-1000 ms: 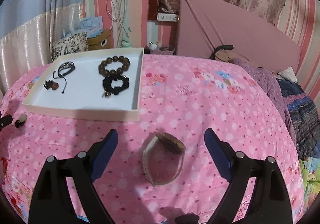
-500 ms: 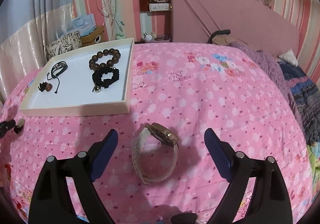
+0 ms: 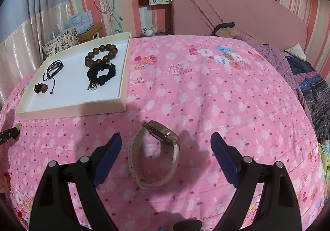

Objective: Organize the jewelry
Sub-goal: 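Move the left tool down around the black hair tie with pale stone, then close the left tool on the hair tie while the right tool lowers toward the watch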

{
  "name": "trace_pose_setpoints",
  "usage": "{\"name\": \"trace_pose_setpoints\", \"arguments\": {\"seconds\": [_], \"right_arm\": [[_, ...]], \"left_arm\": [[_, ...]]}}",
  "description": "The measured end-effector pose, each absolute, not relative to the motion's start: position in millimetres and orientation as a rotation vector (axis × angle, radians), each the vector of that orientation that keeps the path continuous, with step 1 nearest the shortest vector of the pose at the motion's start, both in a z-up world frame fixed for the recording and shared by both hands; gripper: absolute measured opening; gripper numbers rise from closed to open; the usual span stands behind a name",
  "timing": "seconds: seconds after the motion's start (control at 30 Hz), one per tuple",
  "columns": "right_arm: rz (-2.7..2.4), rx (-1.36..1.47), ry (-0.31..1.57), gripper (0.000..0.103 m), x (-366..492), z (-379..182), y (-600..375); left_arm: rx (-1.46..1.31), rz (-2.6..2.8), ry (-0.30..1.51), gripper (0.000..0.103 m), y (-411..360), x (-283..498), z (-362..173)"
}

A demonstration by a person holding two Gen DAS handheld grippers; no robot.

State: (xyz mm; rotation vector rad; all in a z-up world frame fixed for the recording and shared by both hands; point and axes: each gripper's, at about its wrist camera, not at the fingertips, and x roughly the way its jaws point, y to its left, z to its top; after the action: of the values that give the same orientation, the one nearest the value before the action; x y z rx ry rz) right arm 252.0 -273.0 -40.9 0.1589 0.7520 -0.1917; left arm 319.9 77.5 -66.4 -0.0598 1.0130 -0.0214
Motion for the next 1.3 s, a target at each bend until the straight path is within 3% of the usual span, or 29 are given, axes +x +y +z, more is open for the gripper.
{"name": "trace_pose_setpoints", "arguments": {"seconds": [0.1,0.53,1.3], "right_arm": [[-0.193,0.154,0.755,0.088,253.3,-41.7,-271.9],[-0.193,0.157,0.757,0.088,254.2,-41.9,-272.2],[-0.199,0.167,0.774,0.088,256.8,-49.1,-274.9]], "left_arm": [[-0.053,-0.028,1.009,0.050,75.9,318.3,-65.3],[-0.021,-0.045,1.029,0.044,66.9,320.7,-70.6],[-0.016,-0.052,1.023,0.045,65.6,328.1,-73.2]]}}
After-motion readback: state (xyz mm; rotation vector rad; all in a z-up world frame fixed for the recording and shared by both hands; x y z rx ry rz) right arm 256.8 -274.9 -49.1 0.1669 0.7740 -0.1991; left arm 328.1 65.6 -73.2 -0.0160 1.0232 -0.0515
